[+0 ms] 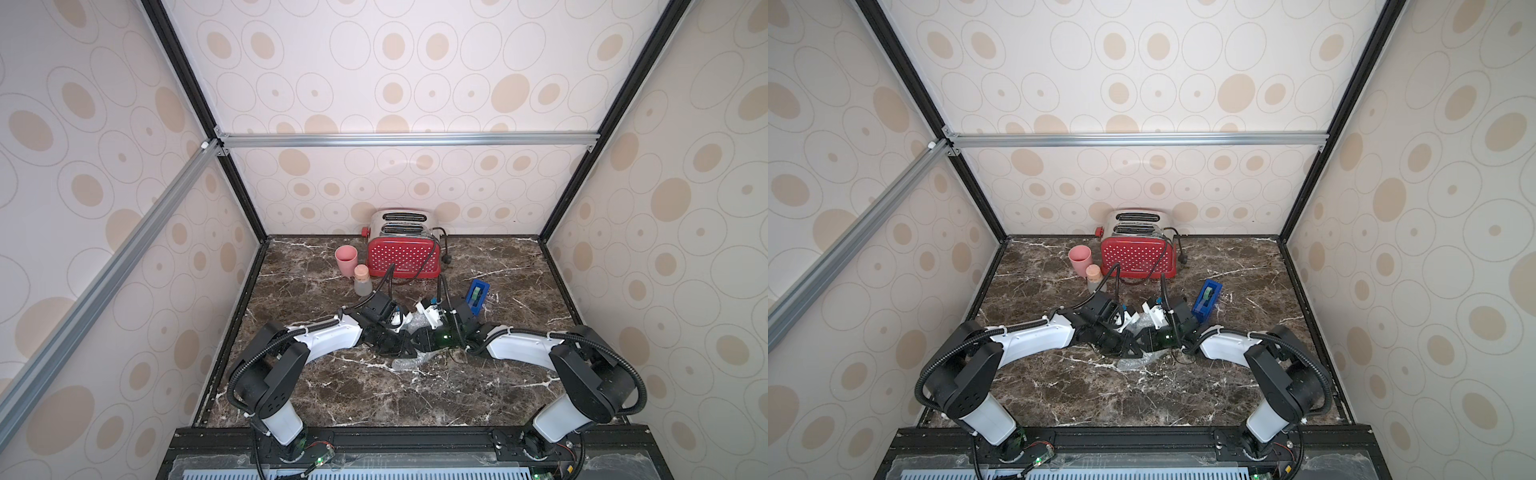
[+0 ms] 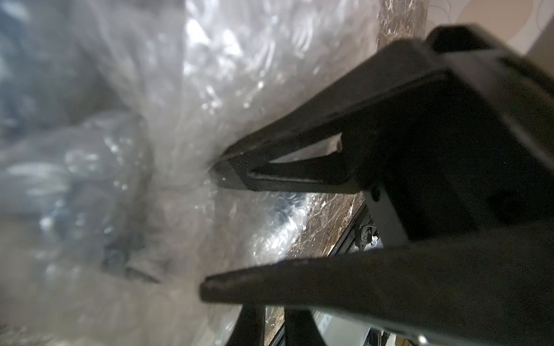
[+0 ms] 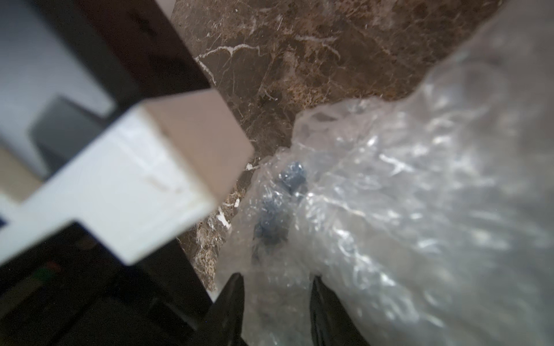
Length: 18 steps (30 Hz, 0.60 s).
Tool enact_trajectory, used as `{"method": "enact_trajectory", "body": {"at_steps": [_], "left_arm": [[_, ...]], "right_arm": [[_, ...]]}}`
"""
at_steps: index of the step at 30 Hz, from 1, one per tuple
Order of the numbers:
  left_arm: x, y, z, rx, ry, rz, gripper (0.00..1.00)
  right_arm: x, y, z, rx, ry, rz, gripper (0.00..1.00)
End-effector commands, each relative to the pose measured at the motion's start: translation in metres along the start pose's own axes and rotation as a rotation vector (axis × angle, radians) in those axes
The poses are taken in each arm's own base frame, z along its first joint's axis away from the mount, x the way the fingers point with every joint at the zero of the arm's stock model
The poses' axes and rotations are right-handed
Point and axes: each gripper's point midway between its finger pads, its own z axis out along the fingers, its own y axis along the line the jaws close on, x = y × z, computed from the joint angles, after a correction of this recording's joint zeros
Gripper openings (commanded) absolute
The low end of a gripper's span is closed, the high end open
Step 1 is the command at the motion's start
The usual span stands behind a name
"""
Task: Wrap bowls in bubble wrap
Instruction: Stick the tape on the bubble wrap.
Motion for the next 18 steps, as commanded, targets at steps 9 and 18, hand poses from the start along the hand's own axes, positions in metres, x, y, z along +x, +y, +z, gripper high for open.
{"method": "enact_trajectory", "body": {"at_steps": [9,18], "left_arm": [[-0.003,0.003,-0.001,-0.032,0.008,0.002,0.14],[-0.005,-0.003,-0.006,-0.022,-0.005,0.012,0.14]], "right_arm": [[-0.015,-0.004,-0.018,0.102,-0.019,-0.050,0.46],[-0.031,0.005,-0.030,0.119,-0.064,-0.088,0.42]]}}
